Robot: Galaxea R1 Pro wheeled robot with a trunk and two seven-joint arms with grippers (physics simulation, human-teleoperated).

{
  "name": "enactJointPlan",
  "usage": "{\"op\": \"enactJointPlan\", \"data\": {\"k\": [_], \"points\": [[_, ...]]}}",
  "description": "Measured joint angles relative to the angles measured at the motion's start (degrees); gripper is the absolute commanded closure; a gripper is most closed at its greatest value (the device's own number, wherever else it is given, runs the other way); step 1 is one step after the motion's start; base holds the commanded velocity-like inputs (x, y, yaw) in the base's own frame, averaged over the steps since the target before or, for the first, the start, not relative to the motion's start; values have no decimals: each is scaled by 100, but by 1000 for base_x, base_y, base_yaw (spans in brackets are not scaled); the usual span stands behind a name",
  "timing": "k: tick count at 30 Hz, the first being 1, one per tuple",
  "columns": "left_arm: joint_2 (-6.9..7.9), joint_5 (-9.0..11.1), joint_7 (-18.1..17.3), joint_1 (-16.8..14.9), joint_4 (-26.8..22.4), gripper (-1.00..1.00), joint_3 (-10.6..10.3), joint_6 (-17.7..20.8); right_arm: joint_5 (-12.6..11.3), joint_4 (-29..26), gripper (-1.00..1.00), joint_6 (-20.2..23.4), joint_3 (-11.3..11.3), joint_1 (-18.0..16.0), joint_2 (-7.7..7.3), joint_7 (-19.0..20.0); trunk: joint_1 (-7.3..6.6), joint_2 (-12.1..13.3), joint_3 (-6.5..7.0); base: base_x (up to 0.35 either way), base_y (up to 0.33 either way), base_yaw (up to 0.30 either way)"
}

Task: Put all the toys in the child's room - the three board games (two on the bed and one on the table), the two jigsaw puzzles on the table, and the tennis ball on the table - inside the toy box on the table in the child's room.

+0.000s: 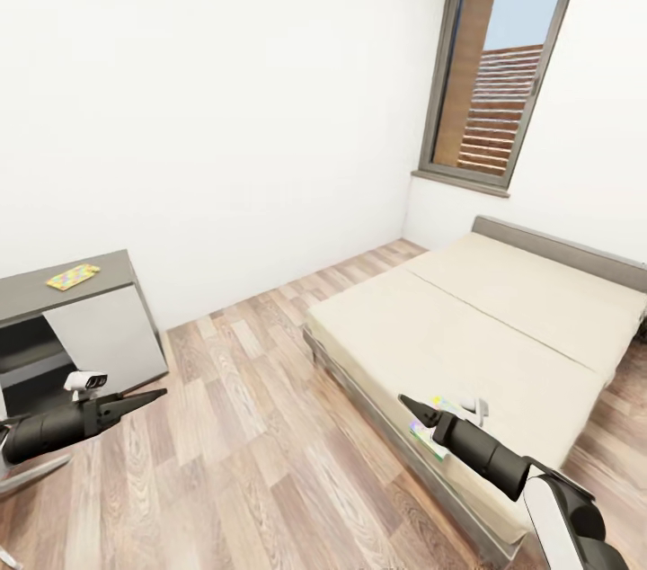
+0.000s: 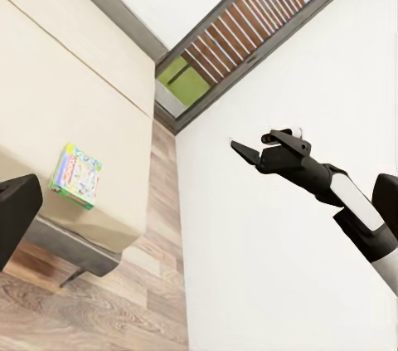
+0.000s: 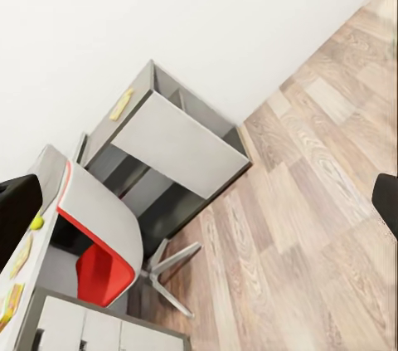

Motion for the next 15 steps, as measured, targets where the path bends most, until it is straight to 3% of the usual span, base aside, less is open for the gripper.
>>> {"op": "enactJointPlan", "data": {"k": [15], "points": [[0,0,0,0,0,-100,0,0,8,2,-100,2,-4,0,0,-7,0,0,-79,0,0,-238]]}}
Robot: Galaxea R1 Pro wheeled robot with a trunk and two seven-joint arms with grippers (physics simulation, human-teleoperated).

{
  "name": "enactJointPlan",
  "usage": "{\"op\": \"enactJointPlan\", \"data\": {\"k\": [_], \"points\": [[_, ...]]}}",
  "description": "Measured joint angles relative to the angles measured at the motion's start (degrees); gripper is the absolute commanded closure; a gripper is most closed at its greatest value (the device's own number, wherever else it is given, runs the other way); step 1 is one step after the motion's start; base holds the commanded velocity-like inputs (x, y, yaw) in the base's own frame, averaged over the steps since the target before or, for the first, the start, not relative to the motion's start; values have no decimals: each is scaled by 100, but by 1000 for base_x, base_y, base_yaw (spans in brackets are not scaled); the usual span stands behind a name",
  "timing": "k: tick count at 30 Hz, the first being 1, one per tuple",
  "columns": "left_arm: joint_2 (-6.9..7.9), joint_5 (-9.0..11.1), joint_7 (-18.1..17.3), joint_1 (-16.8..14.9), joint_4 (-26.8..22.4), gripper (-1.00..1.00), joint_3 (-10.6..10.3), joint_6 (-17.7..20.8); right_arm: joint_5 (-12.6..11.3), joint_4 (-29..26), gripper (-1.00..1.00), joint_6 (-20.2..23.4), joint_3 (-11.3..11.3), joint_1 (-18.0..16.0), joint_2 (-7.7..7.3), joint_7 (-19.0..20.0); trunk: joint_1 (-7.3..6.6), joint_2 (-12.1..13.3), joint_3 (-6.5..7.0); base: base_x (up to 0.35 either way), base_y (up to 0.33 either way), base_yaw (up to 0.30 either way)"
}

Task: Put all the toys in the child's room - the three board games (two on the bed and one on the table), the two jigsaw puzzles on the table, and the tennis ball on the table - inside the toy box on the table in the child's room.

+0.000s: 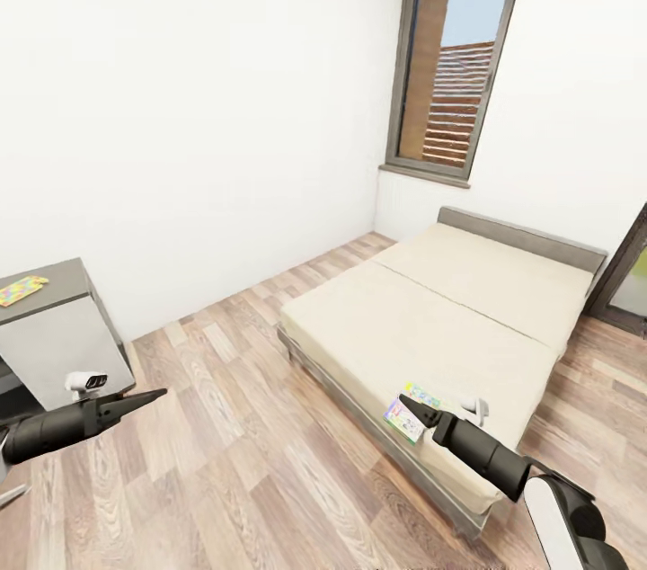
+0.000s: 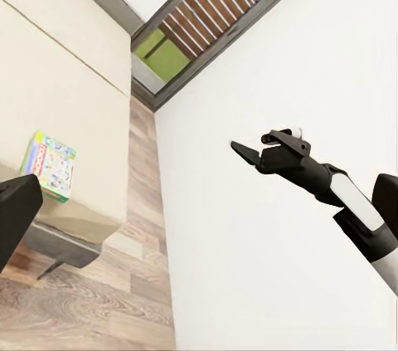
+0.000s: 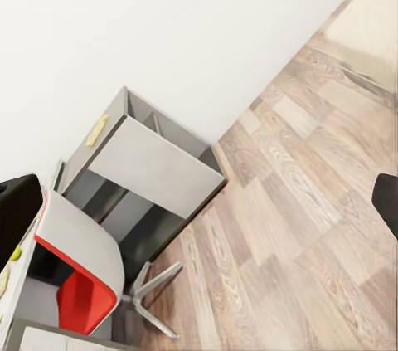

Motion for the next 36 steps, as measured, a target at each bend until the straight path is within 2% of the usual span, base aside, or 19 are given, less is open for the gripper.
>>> {"op": "enactJointPlan", "data": {"k": [36], "points": [[0,0,0,0,0,-100,0,0,7,31,-100,7,-8,0,1,-2,0,0,-189,0,0,-238]]}}
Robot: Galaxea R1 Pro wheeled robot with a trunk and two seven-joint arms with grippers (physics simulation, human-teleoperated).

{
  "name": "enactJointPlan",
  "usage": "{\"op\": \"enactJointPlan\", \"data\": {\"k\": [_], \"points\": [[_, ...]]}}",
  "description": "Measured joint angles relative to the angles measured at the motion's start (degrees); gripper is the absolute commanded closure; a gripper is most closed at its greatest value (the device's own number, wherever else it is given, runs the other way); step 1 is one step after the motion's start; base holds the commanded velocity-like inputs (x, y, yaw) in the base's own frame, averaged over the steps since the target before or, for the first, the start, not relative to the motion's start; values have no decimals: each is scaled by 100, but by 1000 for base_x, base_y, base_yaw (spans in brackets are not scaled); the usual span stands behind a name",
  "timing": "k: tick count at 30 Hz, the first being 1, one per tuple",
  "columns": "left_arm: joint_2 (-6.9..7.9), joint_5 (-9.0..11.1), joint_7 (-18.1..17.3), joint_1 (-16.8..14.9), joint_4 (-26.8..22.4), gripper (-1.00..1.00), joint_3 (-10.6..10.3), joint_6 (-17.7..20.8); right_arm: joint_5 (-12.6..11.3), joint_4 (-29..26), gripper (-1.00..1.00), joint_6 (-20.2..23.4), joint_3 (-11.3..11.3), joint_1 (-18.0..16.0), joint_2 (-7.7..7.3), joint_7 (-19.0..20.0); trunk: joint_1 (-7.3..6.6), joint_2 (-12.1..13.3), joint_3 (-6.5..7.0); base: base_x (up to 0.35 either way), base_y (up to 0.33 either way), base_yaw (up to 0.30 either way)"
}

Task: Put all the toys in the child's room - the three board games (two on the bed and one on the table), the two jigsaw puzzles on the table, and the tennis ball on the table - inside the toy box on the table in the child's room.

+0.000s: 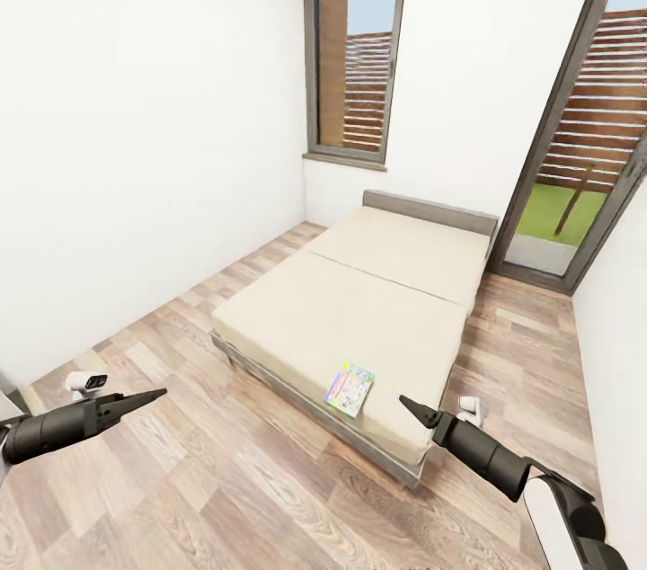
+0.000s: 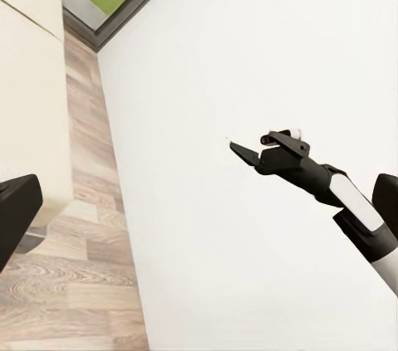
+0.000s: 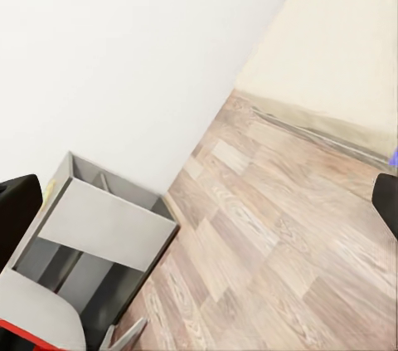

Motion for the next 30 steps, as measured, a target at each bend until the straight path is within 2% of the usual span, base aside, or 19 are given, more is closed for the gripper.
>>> {"op": "enactJointPlan", "data": {"k": [15,30], "points": [[0,-1,0,0,7,-100,0,0,-7,14,-100,-12,-1,0,-1,9,0,0,-28,0,44,-265],[0,-3,0,0,6,-100,2,0,-12,20,-100,-18,3,0,-1,12,0,0,19,0,219,-280]]}}
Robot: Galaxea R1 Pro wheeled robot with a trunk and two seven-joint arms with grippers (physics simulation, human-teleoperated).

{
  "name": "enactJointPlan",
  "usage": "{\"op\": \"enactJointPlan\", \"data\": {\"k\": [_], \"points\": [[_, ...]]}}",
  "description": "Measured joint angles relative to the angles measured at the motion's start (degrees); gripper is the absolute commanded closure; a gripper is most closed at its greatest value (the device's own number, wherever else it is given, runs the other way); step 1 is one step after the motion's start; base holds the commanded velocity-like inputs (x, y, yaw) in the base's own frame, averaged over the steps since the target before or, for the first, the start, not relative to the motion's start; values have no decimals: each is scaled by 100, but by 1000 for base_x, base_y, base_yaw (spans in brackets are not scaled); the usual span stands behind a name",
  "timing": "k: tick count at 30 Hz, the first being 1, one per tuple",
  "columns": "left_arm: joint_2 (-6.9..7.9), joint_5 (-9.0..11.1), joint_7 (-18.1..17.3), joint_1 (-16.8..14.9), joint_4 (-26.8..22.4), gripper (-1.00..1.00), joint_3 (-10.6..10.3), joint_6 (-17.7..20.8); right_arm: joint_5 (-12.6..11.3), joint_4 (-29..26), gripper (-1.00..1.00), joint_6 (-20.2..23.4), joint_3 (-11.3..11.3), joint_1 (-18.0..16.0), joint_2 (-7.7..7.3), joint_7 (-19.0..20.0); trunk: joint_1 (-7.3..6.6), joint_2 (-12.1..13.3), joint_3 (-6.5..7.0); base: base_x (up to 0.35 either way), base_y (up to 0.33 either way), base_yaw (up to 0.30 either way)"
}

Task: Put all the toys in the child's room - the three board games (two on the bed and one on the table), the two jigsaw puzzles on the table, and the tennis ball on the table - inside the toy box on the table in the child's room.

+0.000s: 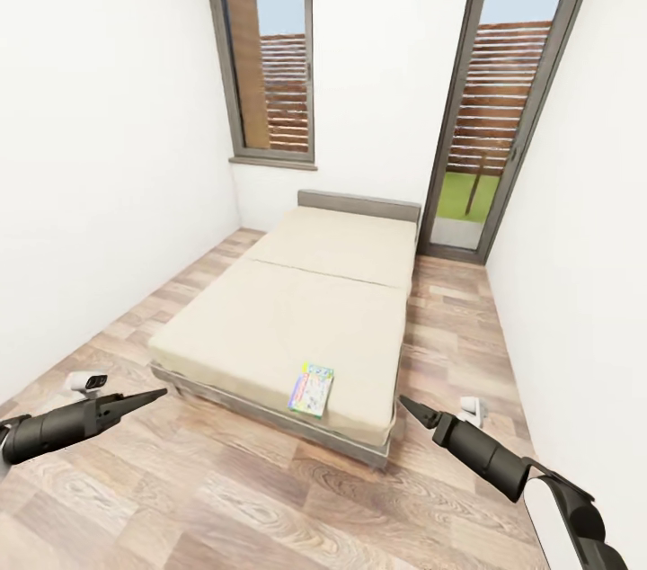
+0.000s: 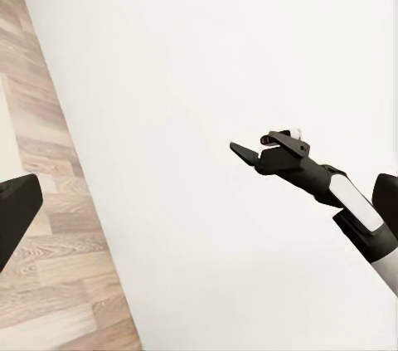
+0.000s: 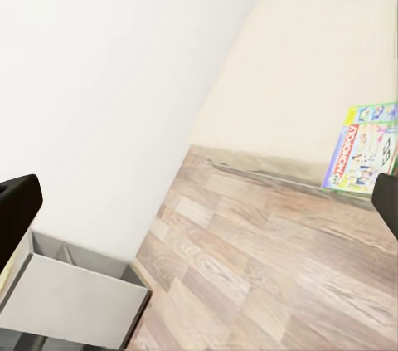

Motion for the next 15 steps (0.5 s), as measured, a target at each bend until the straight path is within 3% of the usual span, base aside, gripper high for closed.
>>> {"op": "enactJointPlan", "data": {"k": [8,15], "points": [[0,0,0,0,0,-100,5,0,-3,0,-100,0,-2,0,0,0,-1,0,29,26,259,-280],[0,2,0,0,2,-100,1,0,-5,-1,-100,0,-4,0,0,4,-1,0,56,106,127,-279]]}}
